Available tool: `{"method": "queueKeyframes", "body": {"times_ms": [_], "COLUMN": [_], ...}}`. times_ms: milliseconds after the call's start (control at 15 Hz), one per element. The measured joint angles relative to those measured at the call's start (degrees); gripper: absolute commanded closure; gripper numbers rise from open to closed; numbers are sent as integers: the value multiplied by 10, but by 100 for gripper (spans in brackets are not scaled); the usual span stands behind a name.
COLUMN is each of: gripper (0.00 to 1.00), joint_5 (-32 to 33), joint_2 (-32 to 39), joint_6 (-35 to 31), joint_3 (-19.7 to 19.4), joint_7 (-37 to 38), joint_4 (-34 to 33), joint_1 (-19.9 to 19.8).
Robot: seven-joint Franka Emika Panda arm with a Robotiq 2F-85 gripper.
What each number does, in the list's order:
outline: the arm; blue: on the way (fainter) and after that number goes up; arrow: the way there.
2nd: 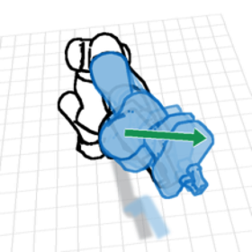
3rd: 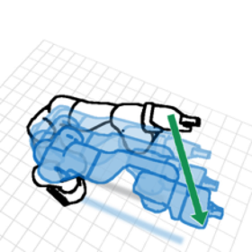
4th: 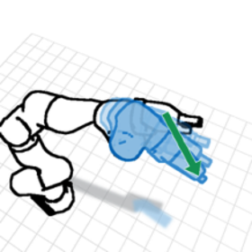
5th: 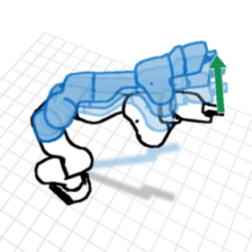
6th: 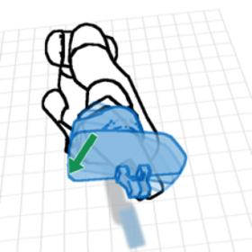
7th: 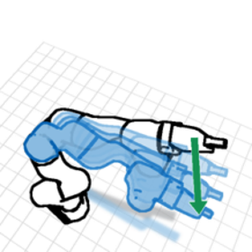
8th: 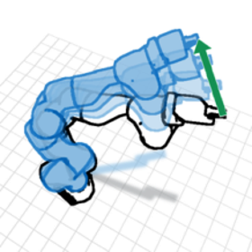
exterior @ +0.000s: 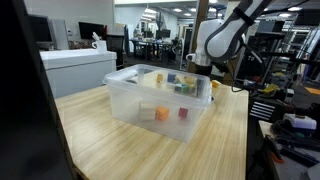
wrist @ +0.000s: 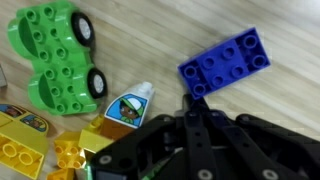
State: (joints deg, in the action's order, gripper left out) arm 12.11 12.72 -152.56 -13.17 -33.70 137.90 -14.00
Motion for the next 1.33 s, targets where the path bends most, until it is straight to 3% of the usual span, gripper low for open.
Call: {"method": "queueKeyframes", "body": {"times_ms": [67,400,667,933,1333], "gripper": [69,33,4,0,0], "joint_5": [4,8,85,131,126], "joint_2": [1,13,19,19,1], "joint_6": [-2,-75,-89,-44,46], "joint_3": [-1,-8,-81,-116,-107], "joint_7": [13,168,345,467,567], "joint_4": [0,0,0,0,-1], "joint_1": [0,2,57,91,104]}}
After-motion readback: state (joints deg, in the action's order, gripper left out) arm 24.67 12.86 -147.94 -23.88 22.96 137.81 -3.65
